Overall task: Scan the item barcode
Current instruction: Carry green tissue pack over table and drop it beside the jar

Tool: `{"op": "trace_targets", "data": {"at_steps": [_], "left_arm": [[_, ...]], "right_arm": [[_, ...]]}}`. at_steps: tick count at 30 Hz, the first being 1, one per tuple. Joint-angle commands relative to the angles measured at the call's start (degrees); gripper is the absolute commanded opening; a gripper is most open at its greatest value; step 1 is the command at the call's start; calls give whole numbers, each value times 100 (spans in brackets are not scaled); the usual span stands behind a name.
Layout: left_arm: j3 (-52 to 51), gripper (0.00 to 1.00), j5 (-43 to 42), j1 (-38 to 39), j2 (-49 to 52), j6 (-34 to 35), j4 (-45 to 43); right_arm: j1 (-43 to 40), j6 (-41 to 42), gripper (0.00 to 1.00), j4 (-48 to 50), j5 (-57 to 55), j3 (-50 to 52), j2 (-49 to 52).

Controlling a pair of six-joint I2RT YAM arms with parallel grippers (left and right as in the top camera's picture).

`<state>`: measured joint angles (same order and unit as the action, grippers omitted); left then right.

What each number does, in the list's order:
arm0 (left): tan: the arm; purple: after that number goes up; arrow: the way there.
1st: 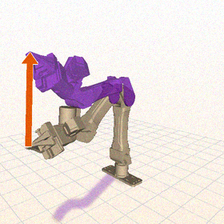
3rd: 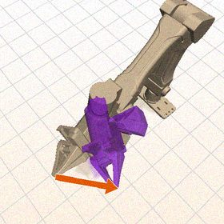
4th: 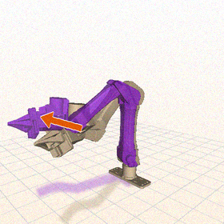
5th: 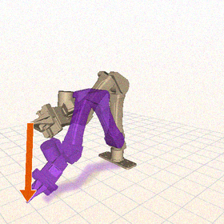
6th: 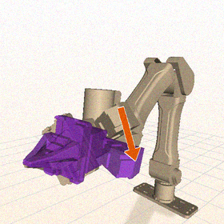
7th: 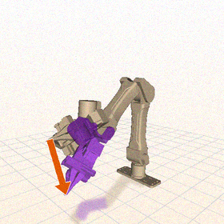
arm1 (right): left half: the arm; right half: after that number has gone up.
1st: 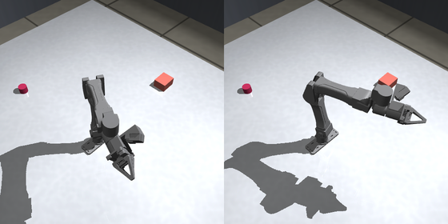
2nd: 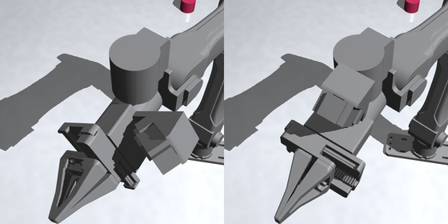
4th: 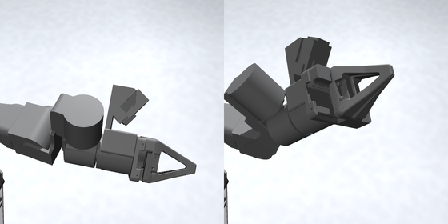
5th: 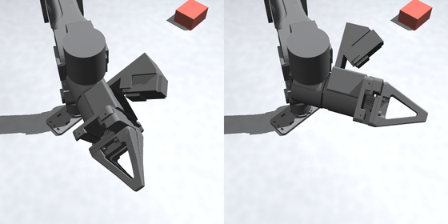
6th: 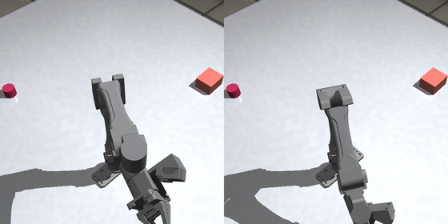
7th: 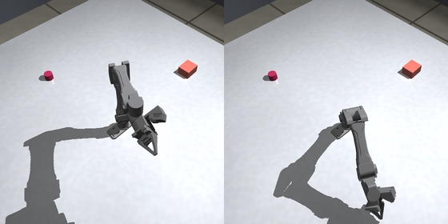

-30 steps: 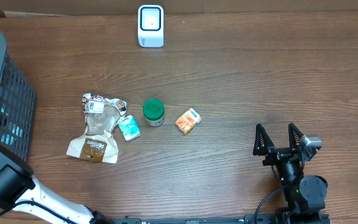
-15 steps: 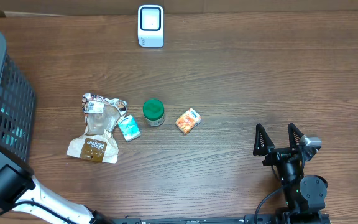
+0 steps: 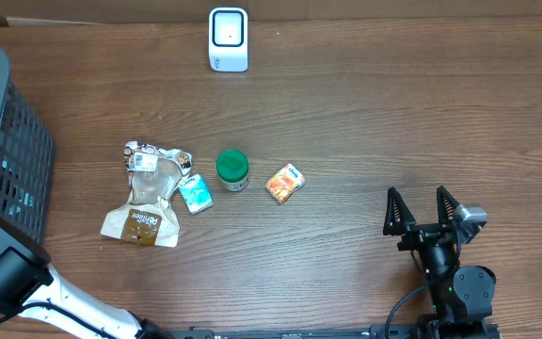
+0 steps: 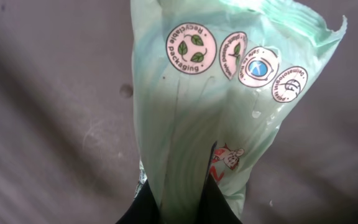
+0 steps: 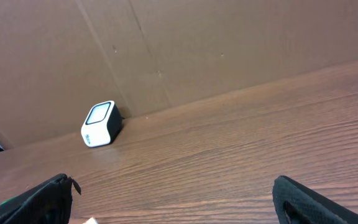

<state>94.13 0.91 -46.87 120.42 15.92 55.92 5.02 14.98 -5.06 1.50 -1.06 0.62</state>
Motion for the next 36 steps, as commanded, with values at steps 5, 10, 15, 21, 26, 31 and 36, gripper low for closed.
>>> {"op": "trace_targets", "data": {"at_steps": [5,10,15,21,26,31,36], "left_arm": [[535,4,-4,-9,-446,-46,592],[986,5,-96,-9,-1644,256,544],[1097,4,-636,9,-2977,492,350],[1095,4,-1996,459,-4225,306,516],[1060,5,-2044,1860,-4555,-52,1215],[439,5,-1869,4076,-4343,-155,1335],[-374,5,-1384,5696,-3886,256,627]], "right_arm": [[33,0,100,42,9,61,-39],[33,0,100,42,9,61,-39],[33,0,100,42,9,61,-39],[33,0,100,42,9,61,-39],[33,0,100,42,9,61,-39],[33,0,100,42,9,61,-39],[33,0,100,42,9,61,-39]]}}
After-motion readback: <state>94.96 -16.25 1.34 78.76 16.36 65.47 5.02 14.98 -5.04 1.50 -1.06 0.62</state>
